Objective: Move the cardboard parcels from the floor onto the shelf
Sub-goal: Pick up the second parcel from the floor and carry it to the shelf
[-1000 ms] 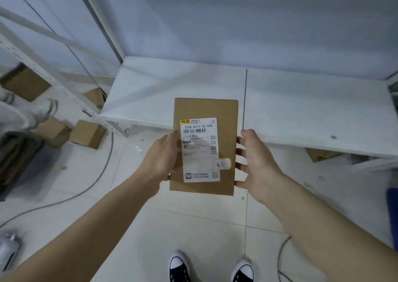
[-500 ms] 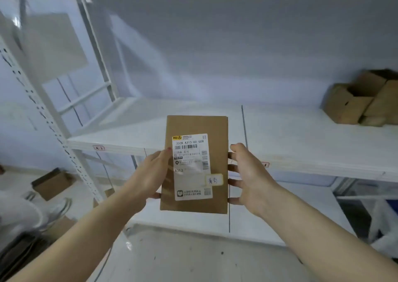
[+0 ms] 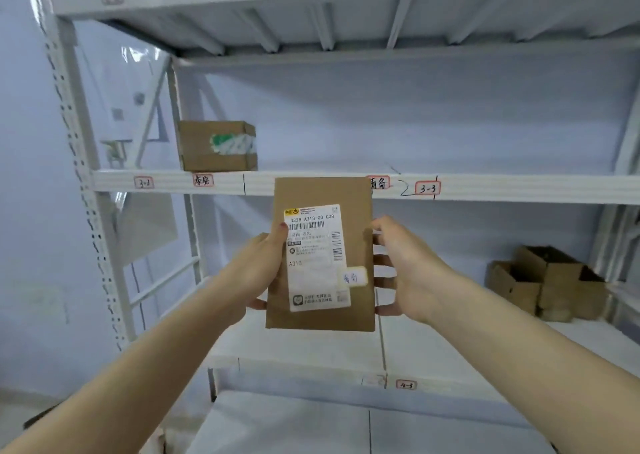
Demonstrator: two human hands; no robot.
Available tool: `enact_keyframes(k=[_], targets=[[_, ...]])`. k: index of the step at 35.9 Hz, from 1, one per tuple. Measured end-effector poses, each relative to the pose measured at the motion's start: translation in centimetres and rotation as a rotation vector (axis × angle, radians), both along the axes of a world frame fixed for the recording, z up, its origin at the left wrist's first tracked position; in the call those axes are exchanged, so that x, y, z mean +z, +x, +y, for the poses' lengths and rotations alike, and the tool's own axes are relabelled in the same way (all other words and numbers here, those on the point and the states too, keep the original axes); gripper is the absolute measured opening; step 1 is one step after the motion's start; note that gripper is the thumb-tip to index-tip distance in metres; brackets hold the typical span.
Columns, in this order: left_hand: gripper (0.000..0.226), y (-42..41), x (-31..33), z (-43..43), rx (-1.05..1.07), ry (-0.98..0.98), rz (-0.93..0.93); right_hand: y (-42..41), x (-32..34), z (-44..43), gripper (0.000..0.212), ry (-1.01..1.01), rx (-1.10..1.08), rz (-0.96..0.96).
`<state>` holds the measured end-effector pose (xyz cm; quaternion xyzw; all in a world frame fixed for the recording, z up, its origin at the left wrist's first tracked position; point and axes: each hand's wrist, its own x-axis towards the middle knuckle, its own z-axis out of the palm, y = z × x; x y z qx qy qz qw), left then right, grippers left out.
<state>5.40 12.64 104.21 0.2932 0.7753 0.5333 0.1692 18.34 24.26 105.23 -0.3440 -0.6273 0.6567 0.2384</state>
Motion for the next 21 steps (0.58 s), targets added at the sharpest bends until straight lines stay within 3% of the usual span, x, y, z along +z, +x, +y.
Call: enact_keyframes(k=[15,21], targets=[[0.044,2.8,11.1,6.0,-0.015,0.209,0.169,3.3,11.4,5.2,0.016,0.099,-0.087,0.102],[0.042,1.6,14.6,10.3,-0.063,0.292,0.217,1.4,14.0,8.3,0.022,0.13,-0.168,0.126]])
